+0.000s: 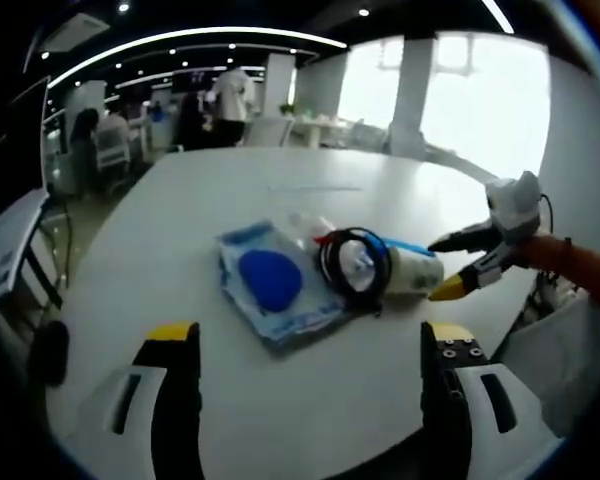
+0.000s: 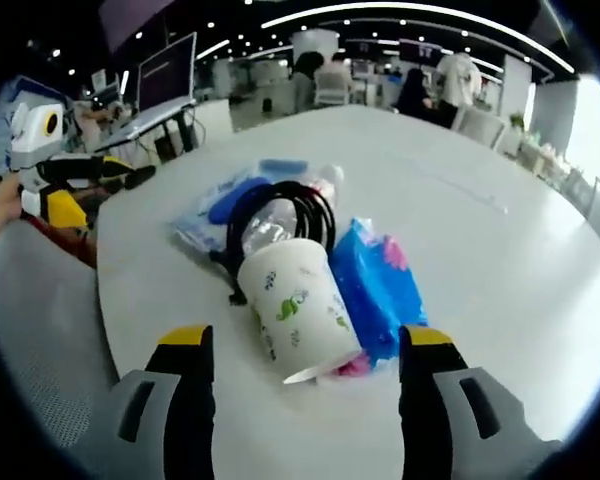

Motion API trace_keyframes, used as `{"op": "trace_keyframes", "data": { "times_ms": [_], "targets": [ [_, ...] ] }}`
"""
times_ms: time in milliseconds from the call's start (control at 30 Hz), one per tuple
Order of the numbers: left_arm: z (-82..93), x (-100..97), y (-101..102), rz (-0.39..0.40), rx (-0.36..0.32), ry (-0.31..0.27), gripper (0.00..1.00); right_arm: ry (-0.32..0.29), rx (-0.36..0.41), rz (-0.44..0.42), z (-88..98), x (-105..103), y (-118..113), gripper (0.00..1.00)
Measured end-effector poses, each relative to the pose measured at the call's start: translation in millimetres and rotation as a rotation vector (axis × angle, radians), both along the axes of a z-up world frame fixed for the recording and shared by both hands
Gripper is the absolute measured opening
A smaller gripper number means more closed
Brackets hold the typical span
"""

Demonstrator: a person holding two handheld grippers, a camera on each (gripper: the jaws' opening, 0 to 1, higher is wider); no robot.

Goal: Arrange the tabletop items into an orderly group along one side of the table until the central work area is clear of visible clutter.

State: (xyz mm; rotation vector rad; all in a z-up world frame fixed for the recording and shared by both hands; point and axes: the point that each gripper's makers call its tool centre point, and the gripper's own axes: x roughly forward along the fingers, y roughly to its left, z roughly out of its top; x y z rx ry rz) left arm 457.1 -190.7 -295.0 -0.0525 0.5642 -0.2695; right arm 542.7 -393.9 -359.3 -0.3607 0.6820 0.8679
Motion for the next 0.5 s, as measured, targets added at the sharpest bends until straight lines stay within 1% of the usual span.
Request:
{"op": "trace_keyframes", "data": {
  "times_ms": [133, 233, 367, 500],
  "targets": [
    [-0.4, -0.3, -1, -0.006, 0.004, 0.004, 0.88, -0.023, -0.050, 0.019, -6.1, 4, 0, 0.68],
    [-0.2, -0.4, -1, -0.006, 0.003, 0.003, 0.88, -0.031, -0.062, 0.029, -9.3, 6, 1, 0.64],
    [-0.3, -0.2, -1, -0.004, 0.004, 0.004, 0.88, -0.023, -0.072, 0.025, -14.6, 9, 1, 0.61],
    [-1.4, -0.5, -2, -0.013, 0.007, 0.011, 0.87, -0.042, -0.091, 0.023, -15.8, 12, -1, 0.56]
  ]
}}
